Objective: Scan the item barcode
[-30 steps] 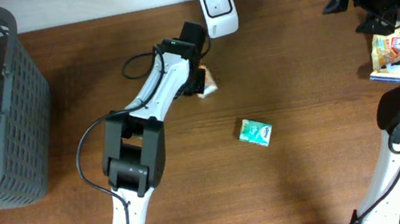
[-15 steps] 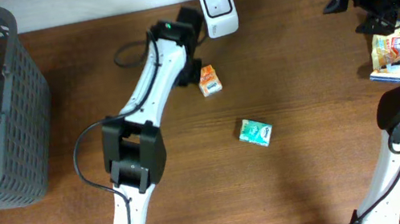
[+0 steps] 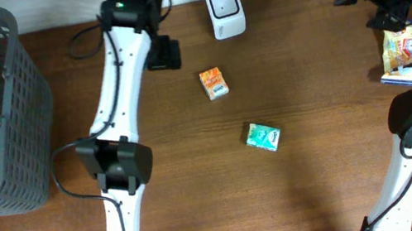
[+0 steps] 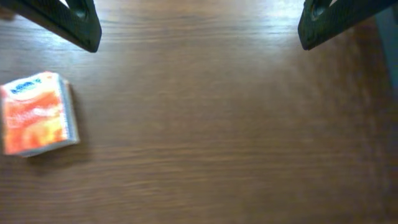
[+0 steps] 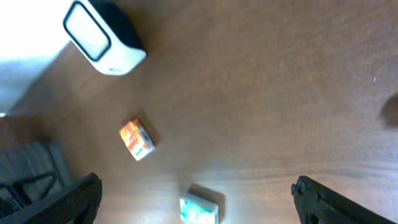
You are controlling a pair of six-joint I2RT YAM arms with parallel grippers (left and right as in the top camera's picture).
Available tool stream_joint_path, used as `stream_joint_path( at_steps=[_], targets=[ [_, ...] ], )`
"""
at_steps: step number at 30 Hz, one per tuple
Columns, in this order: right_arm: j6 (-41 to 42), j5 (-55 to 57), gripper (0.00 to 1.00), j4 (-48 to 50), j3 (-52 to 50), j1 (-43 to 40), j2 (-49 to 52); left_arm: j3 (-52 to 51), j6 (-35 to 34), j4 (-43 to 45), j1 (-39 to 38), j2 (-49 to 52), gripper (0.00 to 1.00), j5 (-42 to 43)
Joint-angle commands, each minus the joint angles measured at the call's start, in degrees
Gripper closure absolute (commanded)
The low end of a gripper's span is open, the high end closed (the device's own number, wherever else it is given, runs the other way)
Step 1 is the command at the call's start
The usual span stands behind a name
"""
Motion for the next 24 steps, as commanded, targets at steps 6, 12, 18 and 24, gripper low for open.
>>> stream_joint_path(
  at_steps=[6,12,18,24],
  targets=[
    [-7.6,-3.9,0.02,-0.6,-4.6,12.4,-0.4,0.2,-0.5,1.0,2.3,-0.4,0.01,-0.4],
    [0.1,2.9,0.01,10.5,-19.0,26.8,-0.4,0.2,-0.5,0.6,2.5,-0.4,0.01,-0.5],
    [4.3,2.6,0.01,24.7,-34.9,33.4,-0.4,0.2,-0.5,0.0,3.8,-0.4,0.01,-0.5],
    [2.6,2.4,0.34,33.5,-39.9,33.1,-0.3,0.2,-0.5,-0.3,5.0,-0.4,0.01,-0.4]
  ],
)
